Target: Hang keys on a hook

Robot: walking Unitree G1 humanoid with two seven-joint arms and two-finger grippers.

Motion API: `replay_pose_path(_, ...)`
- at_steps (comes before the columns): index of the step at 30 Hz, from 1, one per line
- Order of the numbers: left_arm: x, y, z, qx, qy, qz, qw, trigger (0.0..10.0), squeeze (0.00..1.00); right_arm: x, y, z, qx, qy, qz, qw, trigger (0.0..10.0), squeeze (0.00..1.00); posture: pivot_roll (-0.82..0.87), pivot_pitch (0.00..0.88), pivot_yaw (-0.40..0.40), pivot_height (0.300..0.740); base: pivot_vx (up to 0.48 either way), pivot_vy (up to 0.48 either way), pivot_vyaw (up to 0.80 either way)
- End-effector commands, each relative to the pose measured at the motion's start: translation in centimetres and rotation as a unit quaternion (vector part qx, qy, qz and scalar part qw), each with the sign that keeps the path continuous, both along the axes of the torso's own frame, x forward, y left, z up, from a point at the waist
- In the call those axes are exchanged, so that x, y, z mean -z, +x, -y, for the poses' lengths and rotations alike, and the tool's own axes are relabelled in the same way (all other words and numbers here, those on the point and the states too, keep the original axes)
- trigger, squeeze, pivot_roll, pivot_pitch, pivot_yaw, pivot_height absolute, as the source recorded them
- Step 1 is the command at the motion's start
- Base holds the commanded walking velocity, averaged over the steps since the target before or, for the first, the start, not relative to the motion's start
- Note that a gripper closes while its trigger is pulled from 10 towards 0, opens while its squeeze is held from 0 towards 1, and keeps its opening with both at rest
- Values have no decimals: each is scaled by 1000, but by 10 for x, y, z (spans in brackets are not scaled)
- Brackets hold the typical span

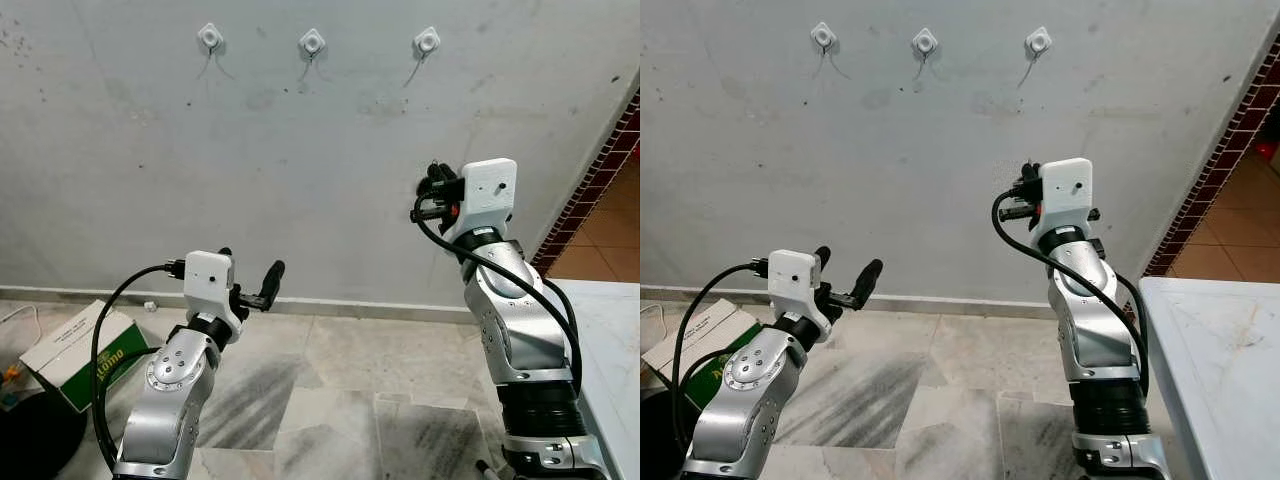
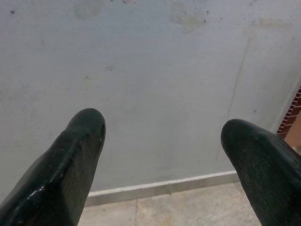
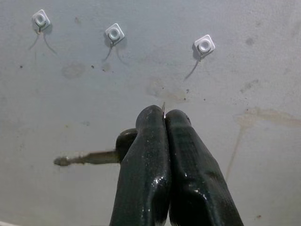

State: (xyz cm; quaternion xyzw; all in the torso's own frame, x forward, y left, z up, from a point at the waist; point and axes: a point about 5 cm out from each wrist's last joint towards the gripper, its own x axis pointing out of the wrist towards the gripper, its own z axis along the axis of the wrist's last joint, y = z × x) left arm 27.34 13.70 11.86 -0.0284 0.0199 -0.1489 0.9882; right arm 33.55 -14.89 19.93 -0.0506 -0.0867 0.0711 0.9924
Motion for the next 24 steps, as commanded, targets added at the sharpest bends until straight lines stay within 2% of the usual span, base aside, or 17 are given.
replay_pose_path(1,-6,0,0,13,0,15,1000,10000,0,-4,1,1,1,7,4,1000,10000,0,1,0,33,740,349,0,0)
replay_pose_path(24,-5,0,1,16,6,12,1000,10000,0,-3,3,0,-1,8,2,1000,10000,0,1,0,33,740,379,0,0)
